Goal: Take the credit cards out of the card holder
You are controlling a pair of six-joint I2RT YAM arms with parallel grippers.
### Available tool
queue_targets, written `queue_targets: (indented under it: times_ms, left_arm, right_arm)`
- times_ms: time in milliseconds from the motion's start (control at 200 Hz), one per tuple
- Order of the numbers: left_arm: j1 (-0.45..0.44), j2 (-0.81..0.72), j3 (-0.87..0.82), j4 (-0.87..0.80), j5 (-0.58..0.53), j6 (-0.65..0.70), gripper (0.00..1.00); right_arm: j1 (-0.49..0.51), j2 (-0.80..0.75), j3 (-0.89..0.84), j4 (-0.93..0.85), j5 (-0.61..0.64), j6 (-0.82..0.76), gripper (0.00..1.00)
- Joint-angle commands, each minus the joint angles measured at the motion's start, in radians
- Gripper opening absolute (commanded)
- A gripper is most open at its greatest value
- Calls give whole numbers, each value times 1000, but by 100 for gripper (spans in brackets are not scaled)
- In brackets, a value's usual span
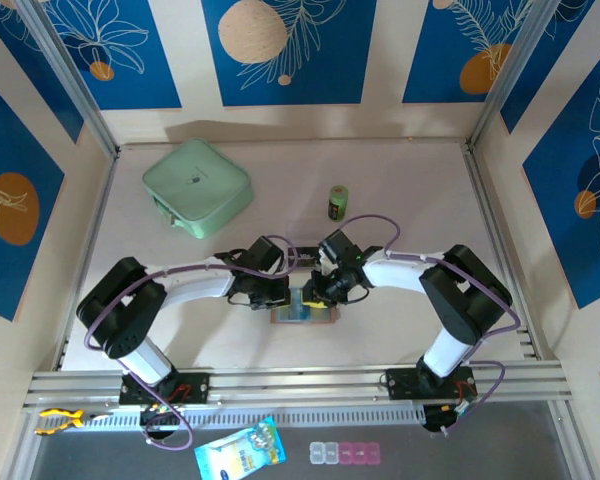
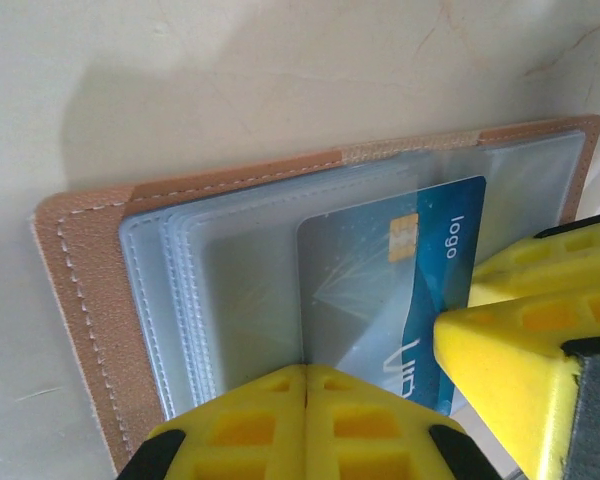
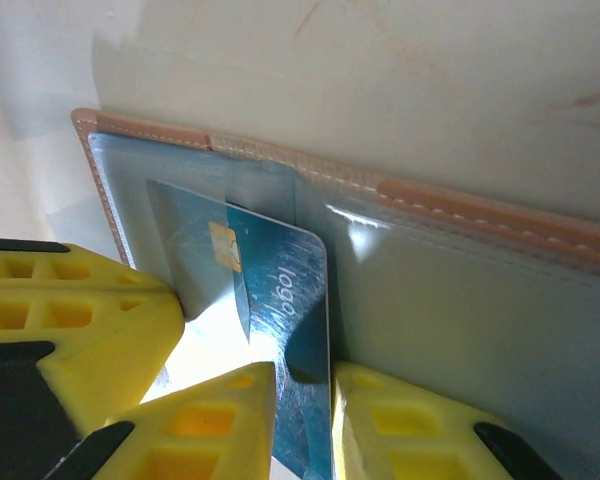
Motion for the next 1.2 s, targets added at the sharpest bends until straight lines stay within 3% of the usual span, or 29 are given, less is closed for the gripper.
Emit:
queue_targets:
  times_ms: [0,475,935,1190]
  left_arm:
    - [-7,25,-15,-32,-14,21,0]
    - [-7,17,-12,-33,-16,21,0]
    - [-7,8,-11,-34,-20,22,0]
    - [-7,8,-12,-29,-17,23,0]
  right_arm:
    - [-4,0,-14,41,-56,30,20]
    - [-32,-54,-39,23,-48,24,10]
    - [-64,-154,12,-193,56,-78,9]
    - [-50,-138,34,-208,57,-82,9]
